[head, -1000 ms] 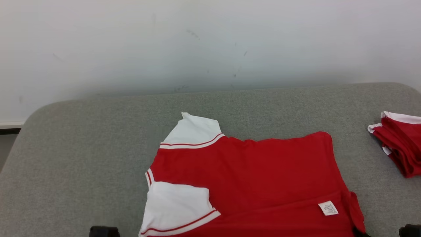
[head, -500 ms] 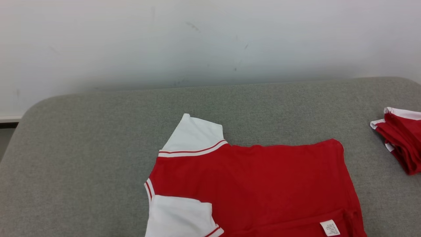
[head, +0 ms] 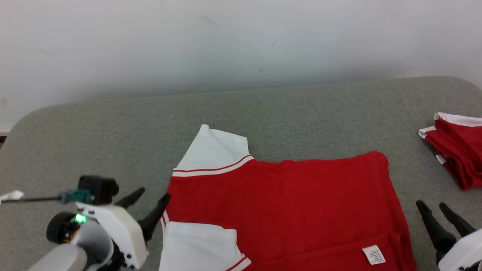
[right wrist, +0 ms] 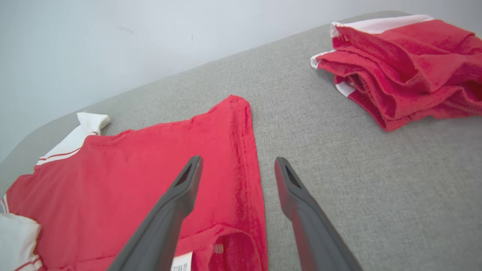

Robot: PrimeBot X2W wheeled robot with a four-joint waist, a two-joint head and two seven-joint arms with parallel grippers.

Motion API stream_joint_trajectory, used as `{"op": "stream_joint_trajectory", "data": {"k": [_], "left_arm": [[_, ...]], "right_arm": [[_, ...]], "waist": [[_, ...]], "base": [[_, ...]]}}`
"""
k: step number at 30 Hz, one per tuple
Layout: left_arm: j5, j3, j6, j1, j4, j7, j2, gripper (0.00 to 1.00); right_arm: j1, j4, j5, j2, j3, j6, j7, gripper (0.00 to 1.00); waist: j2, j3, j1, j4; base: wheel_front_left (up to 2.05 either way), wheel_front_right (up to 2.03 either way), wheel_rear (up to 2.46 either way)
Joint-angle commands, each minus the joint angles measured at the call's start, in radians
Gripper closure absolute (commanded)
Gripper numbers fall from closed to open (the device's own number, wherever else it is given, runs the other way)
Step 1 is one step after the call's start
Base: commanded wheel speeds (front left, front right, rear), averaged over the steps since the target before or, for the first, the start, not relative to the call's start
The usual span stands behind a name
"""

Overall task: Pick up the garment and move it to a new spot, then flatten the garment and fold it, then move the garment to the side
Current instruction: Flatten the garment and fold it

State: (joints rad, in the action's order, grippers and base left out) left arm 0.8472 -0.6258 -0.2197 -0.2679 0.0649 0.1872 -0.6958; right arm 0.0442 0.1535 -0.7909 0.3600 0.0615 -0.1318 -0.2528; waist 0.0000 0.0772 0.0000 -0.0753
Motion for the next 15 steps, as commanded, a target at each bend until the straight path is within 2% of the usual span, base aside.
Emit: {"op": "stream_joint_trajectory", "data": {"k": [1, 2, 3, 12, 15], "left_arm": [[0.018, 0.006, 0.041, -0.09, -0.032, 0.026, 0.014, 0.0], [0.01, 0.002, 0.062, -0.133, -0.056, 0.043, 0.014, 0.0], [0.01, 0.002, 0.062, -0.133, -0.056, 0.043, 0.014, 0.0], [-0.015, -0.055, 0.268, -0.528, -0.341, 0.185, 0.103, 0.0], [-0.004, -0.059, 0.305, -0.642, -0.449, 0.212, 0.145, 0.0]], "right_arm": [[0.078, 0.027, 0.017, -0.012, -0.001, 0.002, 0.004, 0.0], [0.115, 0.043, 0.023, -0.017, 0.004, 0.002, 0.002, 0.0], [0.115, 0.043, 0.023, -0.017, 0.004, 0.002, 0.002, 0.0], [0.441, 0.208, 0.005, -0.021, 0.066, 0.002, -0.037, 0.0], [0.538, 0.278, -0.044, -0.036, 0.095, 0.002, -0.088, 0.0]], "waist": [[0.0, 0.04, 0.0, -0.015], [0.0, 0.053, 0.0, -0.019], [0.0, 0.053, 0.0, -0.019], [0.0, 0.203, 0.0, -0.049], [0.0, 0.25, 0.0, -0.06]], "base": [[0.0, 0.0, 0.0], [0.0, 0.0, 0.0], [0.0, 0.0, 0.0], [0.0, 0.0, 0.0], [0.0, 0.0, 0.0]]}}
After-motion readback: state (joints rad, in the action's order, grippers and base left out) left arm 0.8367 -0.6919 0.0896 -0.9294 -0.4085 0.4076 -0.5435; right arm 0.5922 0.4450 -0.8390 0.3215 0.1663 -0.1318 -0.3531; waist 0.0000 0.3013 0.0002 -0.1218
